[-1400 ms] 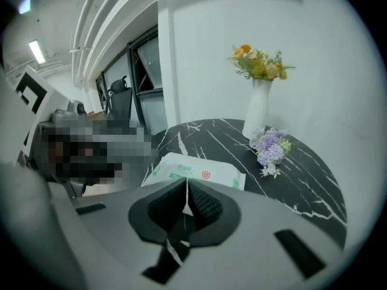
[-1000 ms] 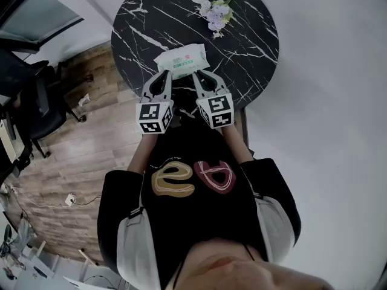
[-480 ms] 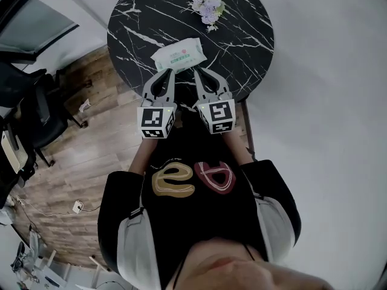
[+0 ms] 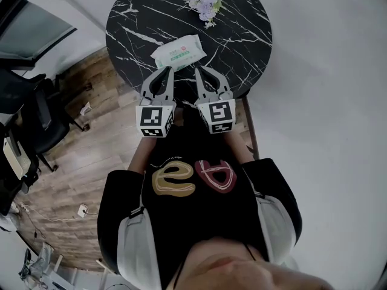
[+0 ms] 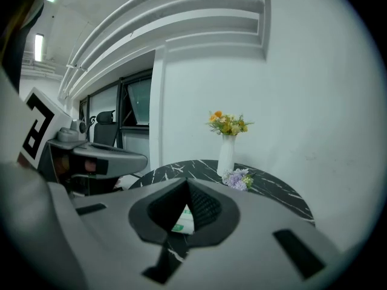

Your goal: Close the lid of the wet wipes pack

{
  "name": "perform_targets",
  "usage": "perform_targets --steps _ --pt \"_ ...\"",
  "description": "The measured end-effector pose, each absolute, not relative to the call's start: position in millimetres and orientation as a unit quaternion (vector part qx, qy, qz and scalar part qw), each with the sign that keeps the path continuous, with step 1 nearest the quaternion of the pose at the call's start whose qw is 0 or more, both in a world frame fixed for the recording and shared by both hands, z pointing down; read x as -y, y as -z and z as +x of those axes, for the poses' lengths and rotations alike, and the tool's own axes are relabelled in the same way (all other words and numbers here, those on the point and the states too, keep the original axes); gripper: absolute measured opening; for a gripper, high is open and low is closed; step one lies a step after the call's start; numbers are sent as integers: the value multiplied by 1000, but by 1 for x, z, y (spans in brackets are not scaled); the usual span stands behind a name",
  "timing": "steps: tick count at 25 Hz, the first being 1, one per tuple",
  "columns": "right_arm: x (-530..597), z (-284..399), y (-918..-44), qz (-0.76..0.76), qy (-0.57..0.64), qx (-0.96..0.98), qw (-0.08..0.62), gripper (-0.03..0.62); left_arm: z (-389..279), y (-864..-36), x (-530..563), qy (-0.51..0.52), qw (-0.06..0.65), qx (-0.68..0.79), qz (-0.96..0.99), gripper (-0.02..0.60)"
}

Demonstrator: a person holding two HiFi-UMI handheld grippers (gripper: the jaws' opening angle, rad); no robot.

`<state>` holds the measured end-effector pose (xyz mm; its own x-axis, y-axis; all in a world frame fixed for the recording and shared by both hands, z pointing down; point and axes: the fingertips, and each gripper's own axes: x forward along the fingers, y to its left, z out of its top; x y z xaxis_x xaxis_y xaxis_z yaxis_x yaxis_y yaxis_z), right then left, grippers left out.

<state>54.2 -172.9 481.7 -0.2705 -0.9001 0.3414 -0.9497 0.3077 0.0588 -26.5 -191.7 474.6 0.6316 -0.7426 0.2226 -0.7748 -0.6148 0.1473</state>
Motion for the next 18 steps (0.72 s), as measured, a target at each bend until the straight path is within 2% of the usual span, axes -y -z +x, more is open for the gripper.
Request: perform_targets --steps 18 --pt "178 27 -483 561 -31 800 210 9 -39 -481 189 -85 110 416 899 24"
